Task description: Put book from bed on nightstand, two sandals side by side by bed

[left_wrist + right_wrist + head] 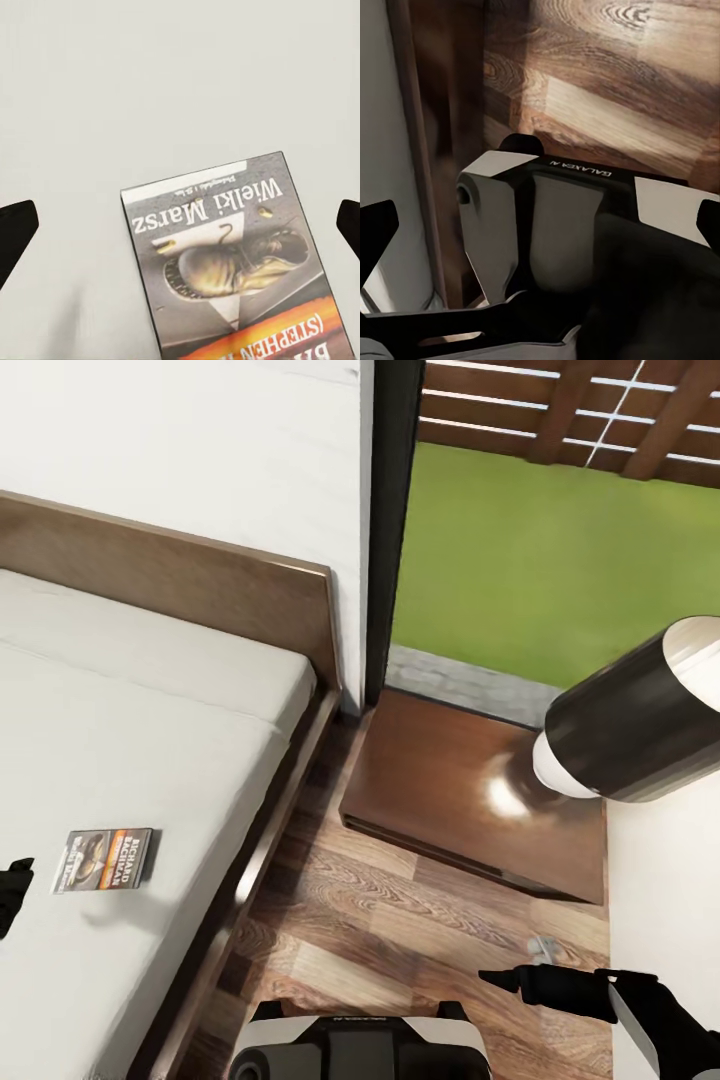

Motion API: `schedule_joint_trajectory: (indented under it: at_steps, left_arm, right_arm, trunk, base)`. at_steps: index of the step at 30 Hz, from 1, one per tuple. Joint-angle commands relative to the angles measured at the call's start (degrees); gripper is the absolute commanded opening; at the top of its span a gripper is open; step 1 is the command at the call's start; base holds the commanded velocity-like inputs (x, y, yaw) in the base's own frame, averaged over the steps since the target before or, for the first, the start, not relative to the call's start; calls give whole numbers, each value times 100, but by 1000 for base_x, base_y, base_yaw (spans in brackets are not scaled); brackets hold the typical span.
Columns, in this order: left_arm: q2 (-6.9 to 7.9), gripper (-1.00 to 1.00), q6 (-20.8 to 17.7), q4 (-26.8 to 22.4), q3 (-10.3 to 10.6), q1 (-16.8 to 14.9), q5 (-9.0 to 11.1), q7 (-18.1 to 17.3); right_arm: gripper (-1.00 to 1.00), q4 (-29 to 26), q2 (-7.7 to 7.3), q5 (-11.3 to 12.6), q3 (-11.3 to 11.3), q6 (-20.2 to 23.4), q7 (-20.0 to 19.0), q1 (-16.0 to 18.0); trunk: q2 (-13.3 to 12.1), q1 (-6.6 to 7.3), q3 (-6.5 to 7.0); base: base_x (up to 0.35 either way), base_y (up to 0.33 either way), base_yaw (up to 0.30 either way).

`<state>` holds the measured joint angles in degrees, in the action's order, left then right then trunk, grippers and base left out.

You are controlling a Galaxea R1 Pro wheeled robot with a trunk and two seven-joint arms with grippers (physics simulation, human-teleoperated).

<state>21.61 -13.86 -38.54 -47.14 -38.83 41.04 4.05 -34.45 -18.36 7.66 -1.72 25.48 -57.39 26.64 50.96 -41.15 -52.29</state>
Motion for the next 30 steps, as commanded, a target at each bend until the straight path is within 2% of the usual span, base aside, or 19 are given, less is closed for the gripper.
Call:
schedule_joint_trajectory:
  at_steps: [1, 8, 13, 19, 21, 25, 30]
  left_arm:
    - [-3, 100, -41, -21, 3, -2, 61, 28]
    - [-19, 100, -71, -88, 25, -67, 69, -50]
    - [-24, 100, -106, -108, 30, -88, 71, -784]
    - [-64, 100, -388, -110, 36, -90, 71, -1212]
    - [-92, 100, -430, -108, 37, -90, 71, -1473]
    - [-107, 100, -452, -103, 38, -90, 71, -1671]
    - [-112, 100, -453, -102, 37, -90, 68, -1729]
  right_arm:
    - [100, 0, -1, 35, 0, 47, -9, 3]
    - [100, 0, -1, 34, 8, 45, -9, -1]
    - [100, 0, -1, 34, 14, 44, -9, -1]
    - [100, 0, -1, 31, 24, 44, -9, 1]
    - [100, 0, -1, 27, 27, 44, -7, 4]
    - [100, 0, -1, 26, 27, 44, -5, 0]
    - [100, 0, -1, 25, 36, 43, -1, 1]
  trunk:
    - [3, -1, -3]
    - [3, -1, -4]
    - [3, -1, -4]
    - [3, -1, -4]
    - [3, -1, -4]
    - [3, -1, -4]
    - [3, -1, -4]
  base:
    - [0, 0, 12]
    - [0, 0, 4]
    - [0, 0, 0]
    - [0, 0, 0]
    - [0, 0, 0]
    - [0, 0, 0]
    - [0, 0, 0]
